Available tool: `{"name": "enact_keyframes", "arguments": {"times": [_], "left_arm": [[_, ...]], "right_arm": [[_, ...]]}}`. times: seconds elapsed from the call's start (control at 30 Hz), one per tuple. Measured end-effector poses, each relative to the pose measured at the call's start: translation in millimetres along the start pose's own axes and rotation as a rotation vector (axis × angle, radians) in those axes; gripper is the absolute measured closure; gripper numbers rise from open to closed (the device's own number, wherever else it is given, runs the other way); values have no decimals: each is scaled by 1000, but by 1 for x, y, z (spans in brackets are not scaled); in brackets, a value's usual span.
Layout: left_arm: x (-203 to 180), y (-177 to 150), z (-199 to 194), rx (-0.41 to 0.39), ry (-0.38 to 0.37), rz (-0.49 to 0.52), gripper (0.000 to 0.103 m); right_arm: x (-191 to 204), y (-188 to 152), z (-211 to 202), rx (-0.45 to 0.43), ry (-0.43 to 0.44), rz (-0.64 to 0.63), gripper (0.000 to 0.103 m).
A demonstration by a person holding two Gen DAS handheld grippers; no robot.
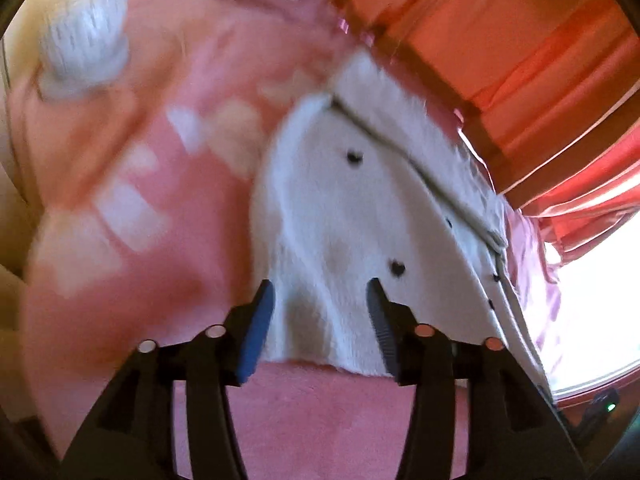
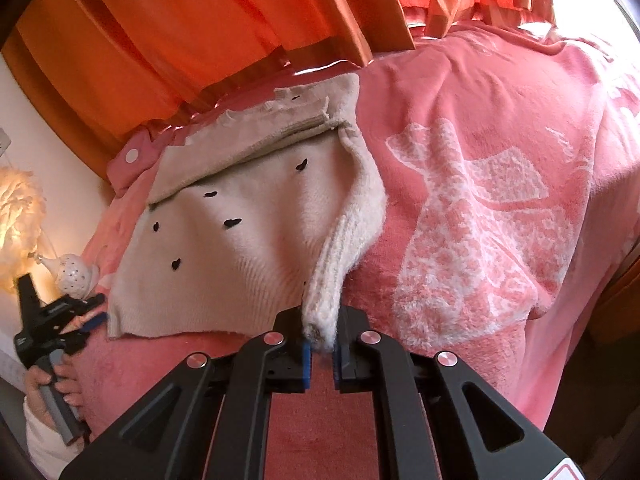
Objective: Fold small clothes
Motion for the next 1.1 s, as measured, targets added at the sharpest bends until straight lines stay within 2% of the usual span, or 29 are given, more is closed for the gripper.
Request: {"name": "enact_keyframes", "arguments": {"times": [0.03, 0.1, 0.17, 0.23, 0.33, 0.4, 0.43, 0.47, 0.5, 0.57, 0.63, 0.77, 0.93, 1.03, 1.1], "left_arm": [[3, 2, 0, -1, 22, 13, 40], [13, 3, 11, 46, 39, 12, 41], [12, 7, 18, 57, 63, 56, 40], [11, 9, 30, 103, 4, 46, 40], [14, 11, 55, 166, -46, 16, 40], [16, 13, 65, 188, -69, -16, 48], [16, 13, 67, 195, -92, -37, 65], [16, 12, 68, 201, -126, -60, 93], [17, 11, 67, 210, -185, -91, 95], [14, 11, 56, 185, -188, -84, 96], [10, 13, 31, 129, -158, -20, 97], [10, 15, -10, 71, -177, 2, 97], [-3, -3, -55, 83, -223, 44, 98], [-12, -5, -83, 76, -254, 60, 98], [-17, 10, -98, 29, -258, 74, 97]], "right_arm": [[0, 0, 2, 3, 2, 1, 96], [1, -2, 4, 9, 5, 4, 96], [4, -2, 6, 12, 12, 5, 96], [6, -2, 5, 9, 15, -1, 96], [5, 0, 4, 5, 22, 0, 96], [6, 1, 5, 3, 25, 2, 96], [7, 1, 5, 2, 26, 0, 96], [7, 2, 5, -3, 29, 0, 96], [8, 1, 5, -7, 32, 4, 96], [6, 4, 2, -19, 33, 6, 96], [2, 3, -5, -39, 33, 11, 97], [-11, 0, -21, -58, 4, 14, 97], [-29, -19, -50, -16, -54, -29, 97], [-30, -22, -79, -12, -7, -31, 97], [-24, -1, -99, -66, 71, -4, 97]]}}
Point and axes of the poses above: each gripper's, at about its wrist camera, not at the fingertips, and z roughly the way its jaws point, x to its left, y to its top, the point moved 4 cm from there along z, roughly the way its jaws point, and after that the axes turned 14 degrees about z, right-handed, at the moved point
